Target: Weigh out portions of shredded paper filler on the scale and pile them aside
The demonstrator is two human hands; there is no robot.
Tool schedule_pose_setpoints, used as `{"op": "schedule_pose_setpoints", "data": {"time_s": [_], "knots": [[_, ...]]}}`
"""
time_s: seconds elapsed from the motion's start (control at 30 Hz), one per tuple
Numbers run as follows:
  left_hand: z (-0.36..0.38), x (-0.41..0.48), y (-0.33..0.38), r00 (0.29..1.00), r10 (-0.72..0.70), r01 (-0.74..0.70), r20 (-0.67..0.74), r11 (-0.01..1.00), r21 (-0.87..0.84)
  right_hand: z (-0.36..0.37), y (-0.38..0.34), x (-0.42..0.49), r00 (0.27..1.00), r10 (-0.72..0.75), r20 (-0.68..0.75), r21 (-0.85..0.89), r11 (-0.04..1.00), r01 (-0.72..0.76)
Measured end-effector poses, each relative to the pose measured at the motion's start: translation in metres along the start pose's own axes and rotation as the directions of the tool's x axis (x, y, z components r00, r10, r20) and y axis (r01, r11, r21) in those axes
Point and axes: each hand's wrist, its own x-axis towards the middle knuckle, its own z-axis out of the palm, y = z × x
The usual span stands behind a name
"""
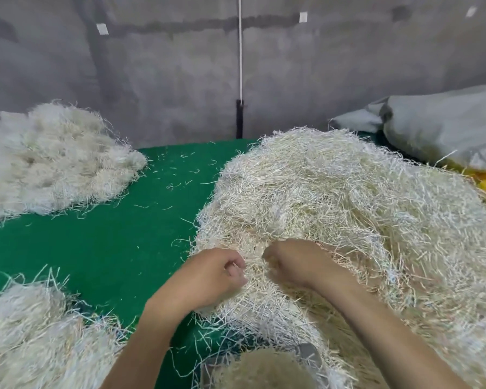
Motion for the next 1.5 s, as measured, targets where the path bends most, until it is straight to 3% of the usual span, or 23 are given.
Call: {"op": "schedule_pose_setpoints", "data": {"time_s": [0.13,0.27,0.4,0.6,0.7,0.8,0.9,0.93,1.0,1.07,1.17,1.23,1.27,1.3,1.37,1.4,1.43,1.47,1.5], "knots": [[-0.001,0.000,-0.005,1.000,0.006,-0.008,-0.030,0.998,-0.061,-0.002,-0.001,0.003,0.992,-0.062,-0.111,-0.047,0.997,0.057],[-0.006,0.001,0.006,0.979,0.058,-0.062,-0.195,0.998,-0.013,-0.025,-0.012,-0.006,0.957,-0.108,-0.268,0.029,0.992,0.121],[-0.021,-0.003,0.028,0.930,0.121,-0.150,-0.348,0.987,-0.058,-0.064,-0.029,-0.011,0.907,-0.068,-0.416,0.255,0.949,0.188],[-0.052,0.006,0.053,0.855,0.144,-0.226,-0.498,0.968,-0.108,-0.120,-0.050,-0.006,0.828,0.008,-0.561,0.519,0.782,0.344],[-0.065,0.012,0.072,0.840,0.120,-0.273,-0.530,0.936,-0.220,-0.132,-0.057,-0.005,0.847,0.001,-0.532,0.589,0.718,0.370],[-0.075,0.014,0.083,0.796,0.154,-0.308,-0.585,0.935,-0.173,-0.139,-0.059,-0.007,0.868,0.009,-0.496,0.719,0.565,0.404],[-0.091,0.008,0.091,0.767,0.154,-0.356,-0.622,0.910,-0.213,-0.148,-0.053,-0.012,0.864,0.068,-0.500,0.826,0.337,0.452],[-0.097,0.007,0.095,0.754,0.131,-0.365,-0.644,0.899,-0.245,-0.149,-0.051,-0.012,0.858,0.082,-0.507,0.826,0.330,0.456],[-0.110,0.006,0.104,0.717,0.050,-0.366,-0.695,0.876,-0.314,-0.145,-0.052,-0.011,0.882,0.078,-0.465,0.801,0.461,0.381],[-0.120,0.006,0.111,0.677,-0.007,-0.373,-0.736,0.858,-0.352,-0.132,-0.057,-0.006,0.946,0.028,-0.324,0.776,0.580,0.248],[-0.126,-0.002,0.123,0.656,0.016,-0.375,-0.755,0.875,-0.307,-0.106,-0.061,0.011,0.970,-0.008,-0.243,0.741,0.644,0.191],[-0.129,-0.008,0.127,0.684,-0.093,-0.340,-0.724,0.837,-0.429,-0.089,-0.058,0.025,0.968,-0.032,-0.251,0.723,0.658,0.209],[-0.132,-0.011,0.127,0.733,-0.144,-0.362,-0.665,0.745,-0.561,-0.080,-0.056,0.030,0.973,-0.059,-0.222,0.730,0.651,0.206],[-0.136,-0.014,0.126,0.803,-0.146,-0.406,-0.578,0.576,-0.709,-0.070,-0.054,0.034,0.980,-0.086,-0.182,0.714,0.674,0.191],[-0.146,-0.018,0.119,0.894,-0.092,-0.422,-0.439,0.159,-0.893,-0.046,-0.045,0.039,0.987,-0.128,-0.099,0.565,0.809,0.161],[-0.150,-0.019,0.112,0.915,-0.091,-0.388,-0.392,0.057,-0.920,-0.031,-0.039,0.042,0.991,-0.120,-0.053,0.417,0.899,0.131],[-0.154,-0.019,0.104,0.931,-0.099,-0.347,-0.351,0.054,-0.936,-0.017,-0.031,0.045,0.996,-0.092,-0.019,0.263,0.960,0.094],[-0.158,-0.018,0.097,0.942,-0.105,-0.305,-0.320,0.132,-0.943,-0.007,-0.022,0.046,0.999,-0.040,-0.003,0.143,0.989,0.040],[-0.160,-0.017,0.091,0.946,-0.101,-0.261,-0.307,0.324,-0.909,0.001,-0.013,0.047,0.999,0.035,-0.019,0.101,0.994,-0.033]]}}
